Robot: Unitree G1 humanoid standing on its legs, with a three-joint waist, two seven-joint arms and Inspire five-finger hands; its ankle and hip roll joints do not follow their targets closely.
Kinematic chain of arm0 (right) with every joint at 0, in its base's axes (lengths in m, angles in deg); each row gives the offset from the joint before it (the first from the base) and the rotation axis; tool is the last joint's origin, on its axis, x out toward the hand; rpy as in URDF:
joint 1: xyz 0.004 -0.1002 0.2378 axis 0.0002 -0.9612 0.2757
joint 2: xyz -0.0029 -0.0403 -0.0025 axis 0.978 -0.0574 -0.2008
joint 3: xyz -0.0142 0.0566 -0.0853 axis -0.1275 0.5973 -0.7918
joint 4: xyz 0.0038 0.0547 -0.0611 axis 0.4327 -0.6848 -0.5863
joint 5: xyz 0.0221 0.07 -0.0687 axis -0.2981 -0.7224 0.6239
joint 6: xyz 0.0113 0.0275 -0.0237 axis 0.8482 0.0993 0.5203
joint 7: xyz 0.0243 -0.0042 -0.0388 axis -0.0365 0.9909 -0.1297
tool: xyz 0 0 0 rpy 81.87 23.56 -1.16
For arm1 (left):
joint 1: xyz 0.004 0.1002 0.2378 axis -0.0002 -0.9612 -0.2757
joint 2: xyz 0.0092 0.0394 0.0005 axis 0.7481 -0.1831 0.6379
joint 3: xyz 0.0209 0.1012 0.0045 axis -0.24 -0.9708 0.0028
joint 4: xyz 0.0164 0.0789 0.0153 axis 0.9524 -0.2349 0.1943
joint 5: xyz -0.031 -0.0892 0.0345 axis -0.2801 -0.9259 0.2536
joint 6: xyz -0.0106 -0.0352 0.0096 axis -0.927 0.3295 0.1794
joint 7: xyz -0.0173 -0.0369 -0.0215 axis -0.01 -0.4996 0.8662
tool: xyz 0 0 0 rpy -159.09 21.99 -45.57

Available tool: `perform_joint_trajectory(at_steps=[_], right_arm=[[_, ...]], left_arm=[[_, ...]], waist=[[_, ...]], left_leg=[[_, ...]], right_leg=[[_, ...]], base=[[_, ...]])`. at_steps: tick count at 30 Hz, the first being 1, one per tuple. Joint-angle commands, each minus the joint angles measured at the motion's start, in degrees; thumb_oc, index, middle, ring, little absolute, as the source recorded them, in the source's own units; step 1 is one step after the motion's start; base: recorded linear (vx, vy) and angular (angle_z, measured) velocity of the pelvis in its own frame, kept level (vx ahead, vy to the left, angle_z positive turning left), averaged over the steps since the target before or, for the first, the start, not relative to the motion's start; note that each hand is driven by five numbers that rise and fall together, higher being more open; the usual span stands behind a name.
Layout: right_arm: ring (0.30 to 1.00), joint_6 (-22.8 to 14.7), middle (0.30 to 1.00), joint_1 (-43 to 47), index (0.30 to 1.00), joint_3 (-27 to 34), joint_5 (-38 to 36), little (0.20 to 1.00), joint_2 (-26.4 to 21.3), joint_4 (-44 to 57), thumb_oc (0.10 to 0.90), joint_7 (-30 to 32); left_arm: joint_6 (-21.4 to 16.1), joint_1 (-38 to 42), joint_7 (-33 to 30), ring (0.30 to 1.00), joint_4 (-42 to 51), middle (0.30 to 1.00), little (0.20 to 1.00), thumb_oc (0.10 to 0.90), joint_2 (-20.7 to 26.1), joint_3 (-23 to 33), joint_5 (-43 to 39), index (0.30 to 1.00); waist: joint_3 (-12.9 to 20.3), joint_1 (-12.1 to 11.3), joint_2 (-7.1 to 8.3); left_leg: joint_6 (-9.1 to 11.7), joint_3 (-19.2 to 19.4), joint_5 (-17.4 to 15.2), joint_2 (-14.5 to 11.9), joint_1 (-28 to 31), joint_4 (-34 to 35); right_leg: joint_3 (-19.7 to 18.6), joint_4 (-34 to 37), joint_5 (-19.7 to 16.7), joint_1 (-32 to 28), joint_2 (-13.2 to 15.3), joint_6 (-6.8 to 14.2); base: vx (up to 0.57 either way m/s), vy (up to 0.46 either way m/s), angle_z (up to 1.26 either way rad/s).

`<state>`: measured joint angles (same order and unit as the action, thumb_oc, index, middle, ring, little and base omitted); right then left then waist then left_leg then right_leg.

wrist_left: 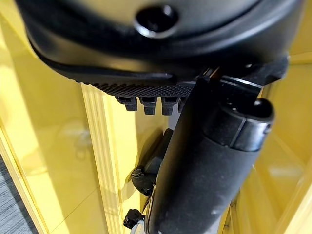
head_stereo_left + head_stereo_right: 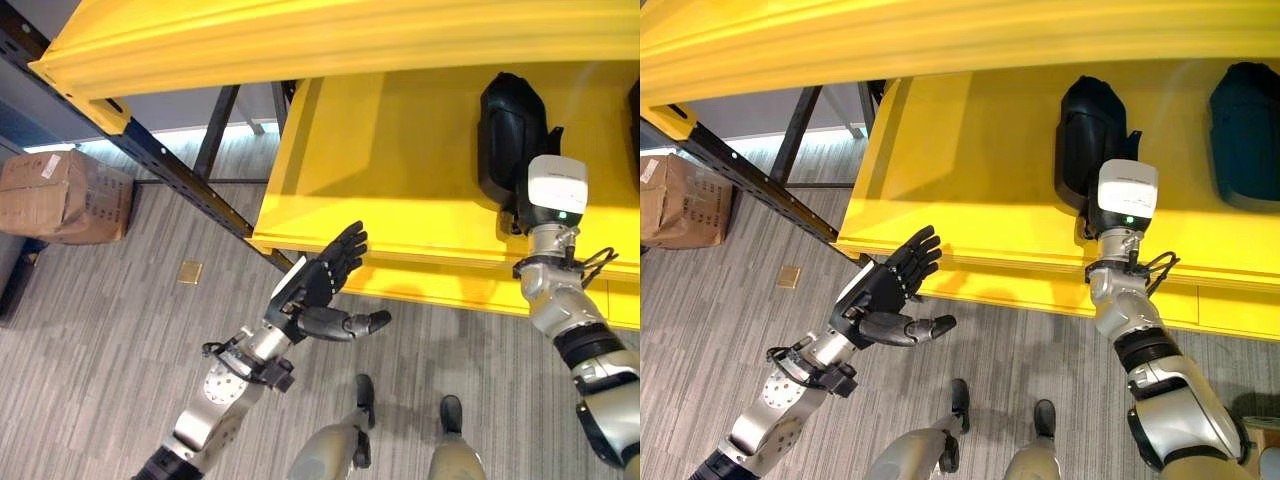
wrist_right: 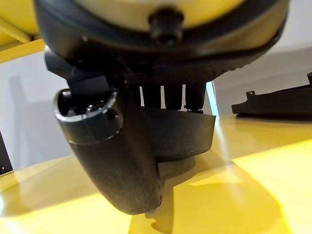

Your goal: Move parts from the plastic box to the shelf.

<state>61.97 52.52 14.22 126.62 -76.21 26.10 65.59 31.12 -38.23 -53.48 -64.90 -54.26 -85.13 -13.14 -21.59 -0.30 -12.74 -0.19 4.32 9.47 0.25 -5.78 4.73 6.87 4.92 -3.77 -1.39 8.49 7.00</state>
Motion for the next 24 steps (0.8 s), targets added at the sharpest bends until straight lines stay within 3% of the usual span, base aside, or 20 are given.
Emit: perform_joint_trajectory(at_steps=[1,2,15,24], right_arm=[[0.857,-3.1,0.857,9.7,0.857,-1.2,2.3,0.857,-4.7,3.4,0.798,3.5],[1.000,-3.3,1.000,9.4,1.000,-1.4,2.0,1.000,-4.7,3.7,0.900,2.8],[1.000,-2.6,1.000,10.5,1.000,-3.7,2.8,1.000,-5.7,1.8,0.900,-1.8],[1.000,-2.7,1.000,10.7,1.000,-3.8,4.4,1.000,-6.6,-1.3,0.900,1.4]], left_arm=[[-5.8,2.3,0.0,1.000,7.9,1.000,1.000,0.900,-2.4,-0.7,-0.9,1.000],[-5.8,2.2,0.1,1.000,8.0,1.000,1.000,0.900,-2.4,-0.8,-0.9,1.000],[-6.1,1.8,0.8,1.000,7.1,1.000,1.000,0.900,-1.9,0.0,-0.8,1.000],[-6.3,1.2,1.6,1.000,6.9,1.000,1.000,0.900,-1.9,-0.7,-0.9,1.000]], waist=[[4.4,-1.5,2.42],[4.5,-1.5,2.58],[5.1,-1.8,3.38],[5.5,-2.2,3.64]], left_leg=[[1.4,1.6,-5.0,0.0,3.6,0.3],[1.4,1.5,-5.1,0.0,3.6,0.3],[1.6,1.6,-5.1,-0.3,3.9,0.3],[1.6,1.3,-5.1,-0.6,4.4,0.3]], right_leg=[[0.5,-7.6,0.7,6.4,0.9,-2.3],[0.5,-7.5,0.7,6.3,0.9,-2.3],[0.4,-6.9,0.3,5.8,0.7,-2.2],[0.7,-7.4,0.7,5.3,0.7,-2.3]], base=[[0.00,0.000,0.00],[0.00,0.000,0.00],[0.00,0.000,0.00],[0.01,-0.004,0.00]])
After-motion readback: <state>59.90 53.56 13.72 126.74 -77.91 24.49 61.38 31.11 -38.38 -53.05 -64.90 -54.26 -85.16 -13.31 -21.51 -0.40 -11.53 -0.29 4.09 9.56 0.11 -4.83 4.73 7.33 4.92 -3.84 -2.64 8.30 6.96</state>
